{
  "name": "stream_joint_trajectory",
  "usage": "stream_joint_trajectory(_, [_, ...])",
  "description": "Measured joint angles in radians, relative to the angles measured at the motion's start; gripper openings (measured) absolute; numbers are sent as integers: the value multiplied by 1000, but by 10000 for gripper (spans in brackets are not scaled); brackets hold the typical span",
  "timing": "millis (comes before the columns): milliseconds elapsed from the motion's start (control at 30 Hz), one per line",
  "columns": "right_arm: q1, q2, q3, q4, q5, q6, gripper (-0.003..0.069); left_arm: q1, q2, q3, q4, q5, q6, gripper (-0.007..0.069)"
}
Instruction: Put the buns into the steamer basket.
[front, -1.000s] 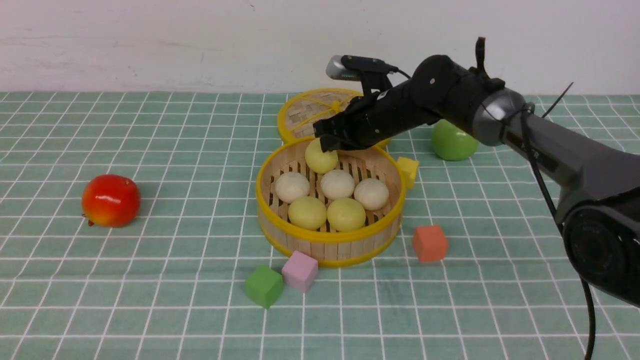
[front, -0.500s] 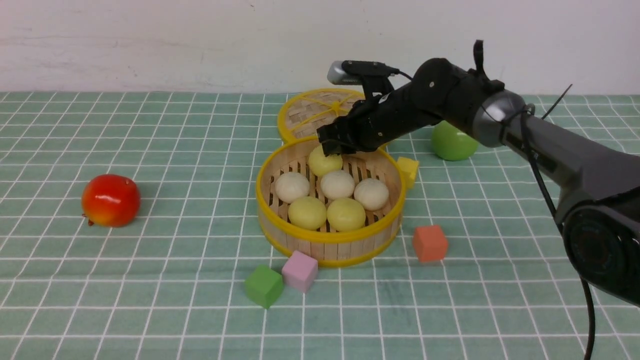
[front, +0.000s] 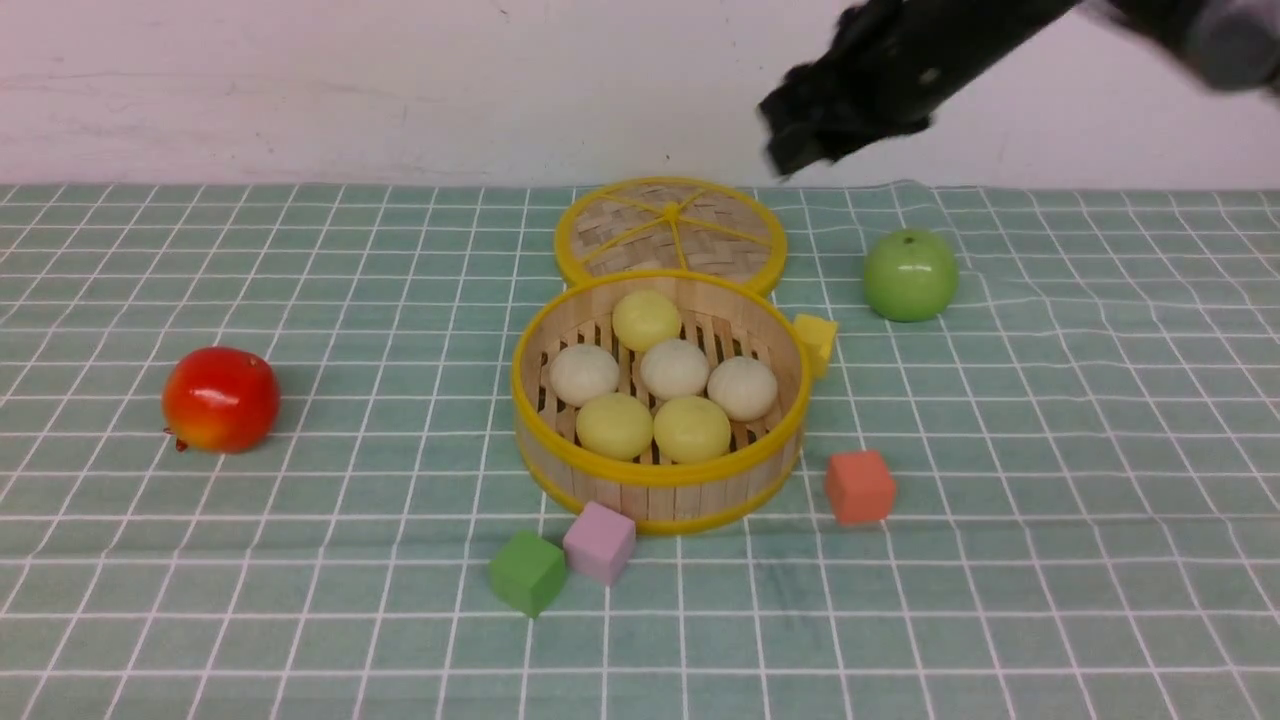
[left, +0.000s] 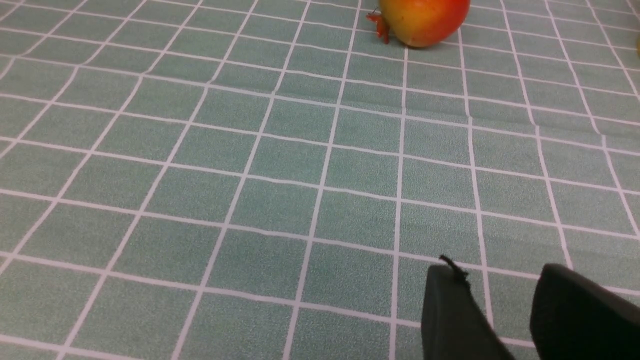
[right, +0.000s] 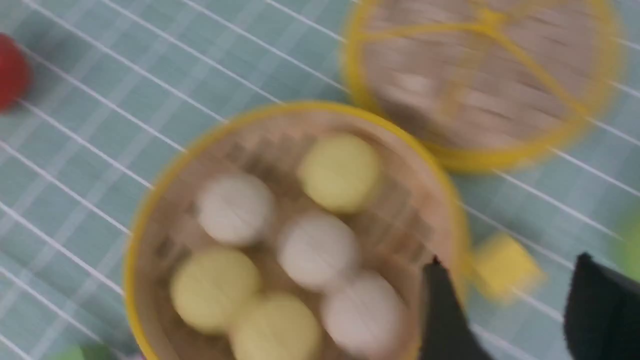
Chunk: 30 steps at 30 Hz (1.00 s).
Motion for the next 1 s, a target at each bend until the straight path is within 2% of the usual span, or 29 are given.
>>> stream_joint_trajectory(67, [0, -50, 2, -56, 52, 52, 194, 0, 0, 0, 0, 0, 0, 238])
stream_joint_trajectory(100, [-1, -96, 14, -90, 76, 98, 133, 0, 0, 0, 0, 0, 0, 238])
stream_joint_trajectory(133, [-1, -104, 14, -94, 78, 98, 123, 0, 0, 0, 0, 0, 0, 238])
stream_joint_trajectory(167, [-1, -175, 51, -120, 92, 145, 35, 0, 0, 0, 0, 0, 0, 238])
stream_joint_trajectory(233, [-1, -249, 95, -130, 98, 168, -11, 0, 0, 0, 0, 0, 0, 238])
stream_joint_trajectory(467, [-1, -534, 410, -125, 97, 183, -20, 0, 0, 0, 0, 0, 0, 238])
stream_joint_trajectory(533, [-1, -698, 603, -122, 47, 189, -20, 0, 0, 0, 0, 0, 0, 238])
stream_joint_trajectory(567, [-1, -698, 618, -122, 47, 189, -20, 0, 0, 0, 0, 0, 0, 238])
stream_joint_trajectory(633, [-1, -891, 823, -122, -35, 195, -20, 0, 0, 0, 0, 0, 0, 238])
stream_joint_trajectory(667, [-1, -923, 839, -122, -49, 196, -20, 0, 0, 0, 0, 0, 0, 238])
stream_joint_trajectory(900, [-1, -1541, 1403, -122, -318, 282, -20, 0, 0, 0, 0, 0, 0, 238])
stream_joint_trajectory(1000, [-1, -1678, 1538, -123, -334, 330, -20, 0, 0, 0, 0, 0, 0, 238])
